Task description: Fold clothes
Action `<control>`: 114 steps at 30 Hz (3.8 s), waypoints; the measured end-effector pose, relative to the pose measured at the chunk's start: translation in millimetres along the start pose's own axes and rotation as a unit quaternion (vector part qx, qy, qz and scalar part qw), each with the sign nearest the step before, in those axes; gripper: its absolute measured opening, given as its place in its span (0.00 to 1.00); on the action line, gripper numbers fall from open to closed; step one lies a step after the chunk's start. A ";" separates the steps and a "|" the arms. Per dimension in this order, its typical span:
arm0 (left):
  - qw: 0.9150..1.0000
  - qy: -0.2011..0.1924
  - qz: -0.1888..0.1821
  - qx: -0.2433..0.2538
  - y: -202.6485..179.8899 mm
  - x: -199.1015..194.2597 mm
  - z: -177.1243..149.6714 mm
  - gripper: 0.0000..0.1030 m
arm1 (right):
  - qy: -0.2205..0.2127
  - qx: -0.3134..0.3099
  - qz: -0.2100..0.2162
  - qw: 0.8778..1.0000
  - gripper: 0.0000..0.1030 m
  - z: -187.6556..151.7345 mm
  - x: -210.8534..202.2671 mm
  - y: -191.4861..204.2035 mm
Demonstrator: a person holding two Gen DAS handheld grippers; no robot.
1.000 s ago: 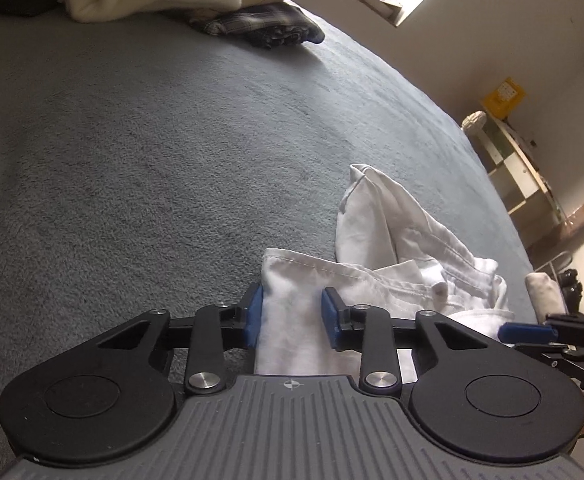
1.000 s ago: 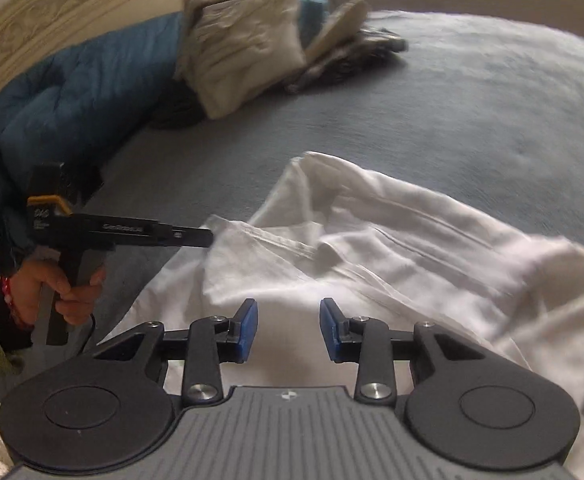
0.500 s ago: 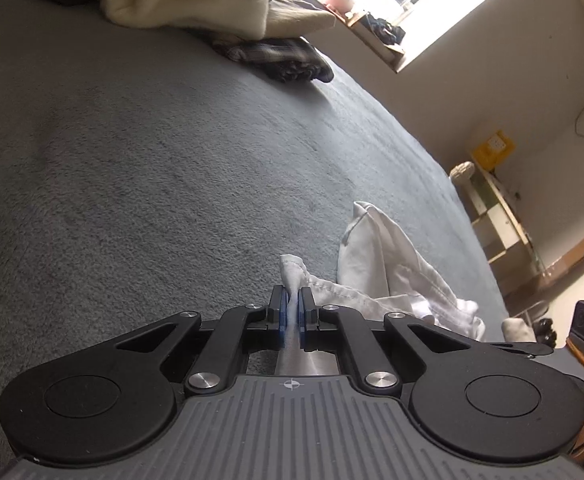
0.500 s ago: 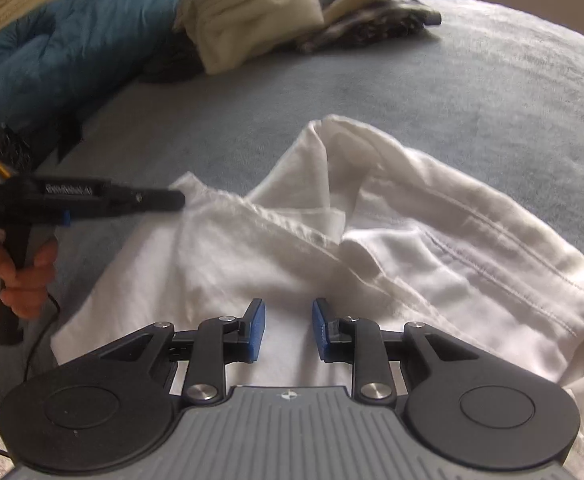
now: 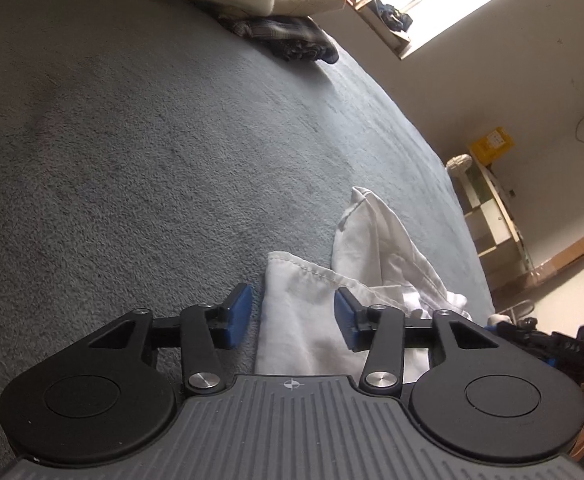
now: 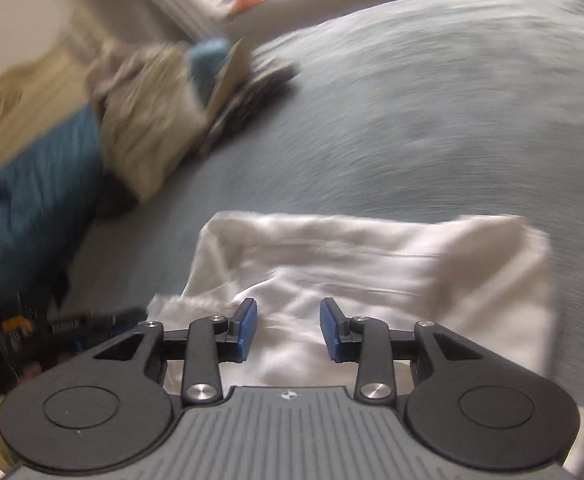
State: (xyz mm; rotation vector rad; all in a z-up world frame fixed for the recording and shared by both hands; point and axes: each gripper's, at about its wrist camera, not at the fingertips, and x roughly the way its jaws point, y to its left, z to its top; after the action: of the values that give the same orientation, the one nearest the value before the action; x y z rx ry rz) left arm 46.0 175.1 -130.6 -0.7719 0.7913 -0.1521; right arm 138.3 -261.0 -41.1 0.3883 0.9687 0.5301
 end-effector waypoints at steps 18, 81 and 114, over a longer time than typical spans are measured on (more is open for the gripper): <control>0.996 0.028 0.046 0.069 -21.6 9.8 -1.4 0.42 | -0.017 0.270 -0.016 0.962 0.43 -68.7 -58.8 -155.8; 0.984 -0.095 0.066 0.137 -52.4 4.1 10.4 0.00 | -0.071 0.070 -0.108 0.989 0.01 -36.9 -48.9 -96.7; 0.990 0.028 0.045 0.129 -37.6 29.1 9.9 0.45 | 0.153 -0.347 0.018 0.925 0.44 6.8 104.0 77.2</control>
State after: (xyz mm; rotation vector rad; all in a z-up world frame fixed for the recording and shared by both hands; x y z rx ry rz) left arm 79.1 142.0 -117.7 -0.4890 0.8400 -0.1919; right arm 172.3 -138.4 -66.1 -0.3254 1.0027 0.9422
